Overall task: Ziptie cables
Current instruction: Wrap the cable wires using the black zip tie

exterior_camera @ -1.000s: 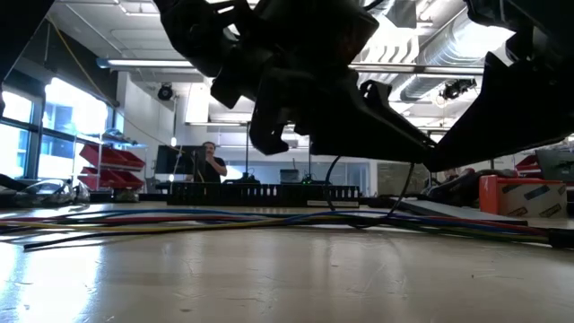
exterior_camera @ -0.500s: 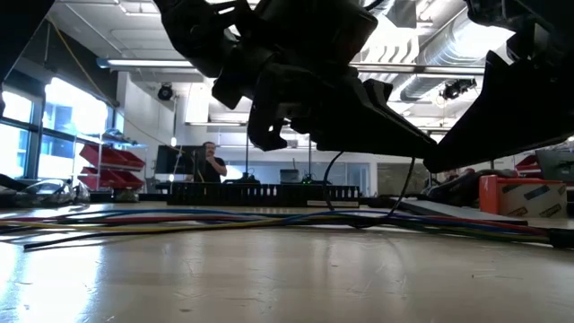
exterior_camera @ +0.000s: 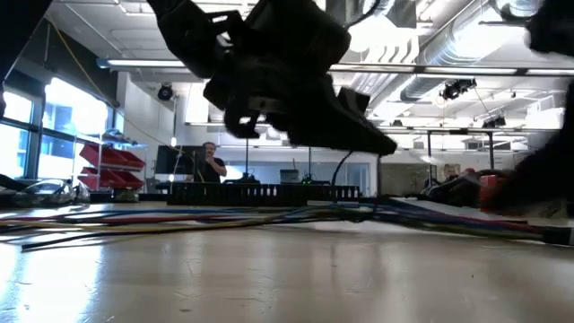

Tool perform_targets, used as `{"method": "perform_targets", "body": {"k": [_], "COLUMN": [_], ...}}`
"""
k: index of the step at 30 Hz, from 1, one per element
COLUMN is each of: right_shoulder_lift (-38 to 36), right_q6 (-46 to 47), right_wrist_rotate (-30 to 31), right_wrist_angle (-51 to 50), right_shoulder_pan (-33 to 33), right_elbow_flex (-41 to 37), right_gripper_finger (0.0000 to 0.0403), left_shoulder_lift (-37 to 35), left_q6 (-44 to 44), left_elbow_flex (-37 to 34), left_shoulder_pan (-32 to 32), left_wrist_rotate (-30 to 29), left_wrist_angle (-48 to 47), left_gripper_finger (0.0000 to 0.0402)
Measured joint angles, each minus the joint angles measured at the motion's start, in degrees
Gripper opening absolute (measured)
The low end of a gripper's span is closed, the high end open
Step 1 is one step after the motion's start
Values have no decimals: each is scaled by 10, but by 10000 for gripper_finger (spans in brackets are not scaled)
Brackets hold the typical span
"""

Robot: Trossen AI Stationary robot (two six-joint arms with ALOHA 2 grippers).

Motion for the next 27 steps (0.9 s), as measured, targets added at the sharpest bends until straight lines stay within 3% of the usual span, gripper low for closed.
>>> {"method": "perform_targets", "body": {"k": [6, 13, 18, 24, 27], "right_shoulder_lift": [11, 11, 11, 11, 11], "right_q6": [33, 96, 149, 197, 211], "right_wrist_rotate": [-72, -208, -261, -451, -503], "right_wrist_angle": [-15, -185, -271, -353, -354], "right_shoulder_pan": [23, 61, 84, 104, 124], "right_elbow_flex": [22, 123, 173, 202, 206], "right_gripper_finger": [0, 0, 1, 9, 23], "left_shoulder_lift": [0, 0, 0, 0, 0], "left_q6": [-4, -5, -5, -5, -6], "left_elbow_flex": [-29, -45, -44, -44, -45], "left_shoulder_pan": [1, 3, 2, -2, -2], "left_wrist_rotate": [1, 1, 1, -1, -2], "left_wrist_angle": [6, 23, 36, 33, 31], "left_gripper_finger": [0, 0, 0, 0, 0]}}
